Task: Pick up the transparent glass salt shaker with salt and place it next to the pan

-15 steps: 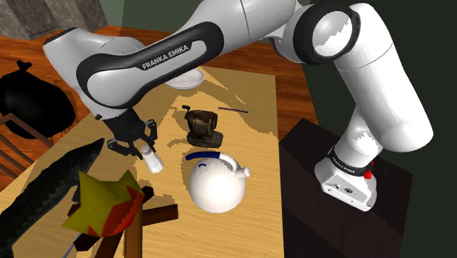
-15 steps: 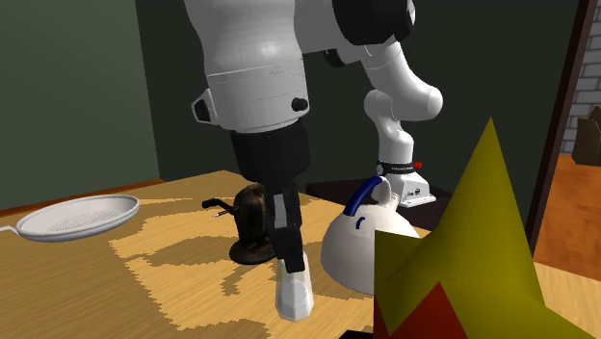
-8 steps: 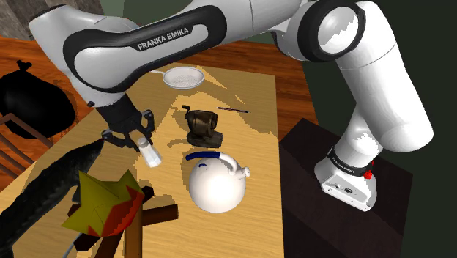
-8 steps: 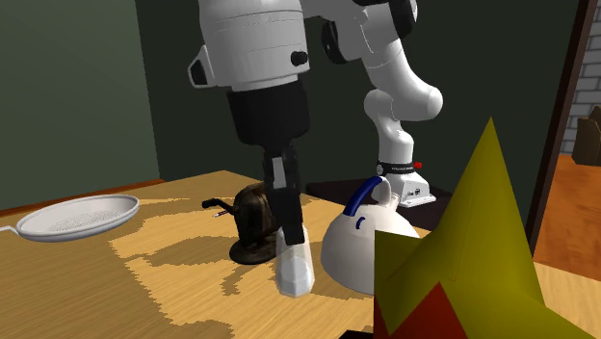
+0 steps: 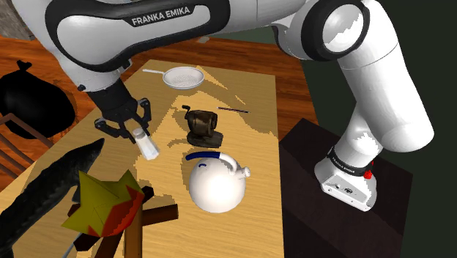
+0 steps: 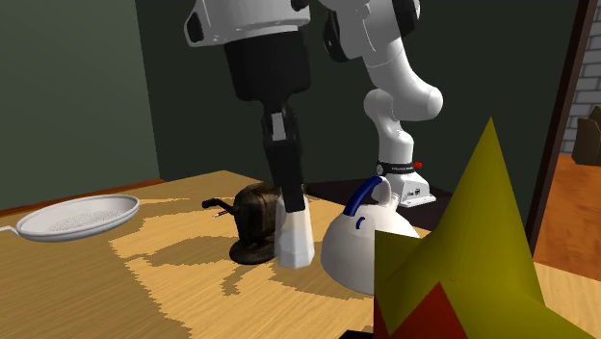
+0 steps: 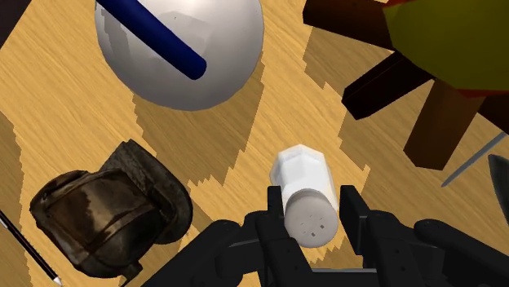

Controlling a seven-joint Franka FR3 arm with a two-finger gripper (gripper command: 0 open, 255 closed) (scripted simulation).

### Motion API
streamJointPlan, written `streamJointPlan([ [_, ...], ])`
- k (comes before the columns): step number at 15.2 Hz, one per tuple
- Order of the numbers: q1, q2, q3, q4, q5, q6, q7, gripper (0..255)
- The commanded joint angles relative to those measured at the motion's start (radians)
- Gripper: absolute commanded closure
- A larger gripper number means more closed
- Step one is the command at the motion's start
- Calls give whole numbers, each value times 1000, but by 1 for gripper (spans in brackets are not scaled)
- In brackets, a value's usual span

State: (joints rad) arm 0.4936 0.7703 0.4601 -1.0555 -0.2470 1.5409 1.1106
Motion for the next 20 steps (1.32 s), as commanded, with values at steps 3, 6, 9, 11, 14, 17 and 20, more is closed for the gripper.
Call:
streamJointPlan([
  [3,12,1,0,63,1,-59,-3,255],
  [6,23,8,0,117,0,-105,-6,255],
  [9,38,20,-2,182,-3,-155,-9,255],
  [11,45,27,-4,212,-4,-176,-11,255],
  [14,-37,-40,-3,80,7,-117,-58,255],
  [17,-106,-84,-9,-7,12,-75,-110,255],
  [20,-166,-112,-18,-67,15,-44,-165,255],
])
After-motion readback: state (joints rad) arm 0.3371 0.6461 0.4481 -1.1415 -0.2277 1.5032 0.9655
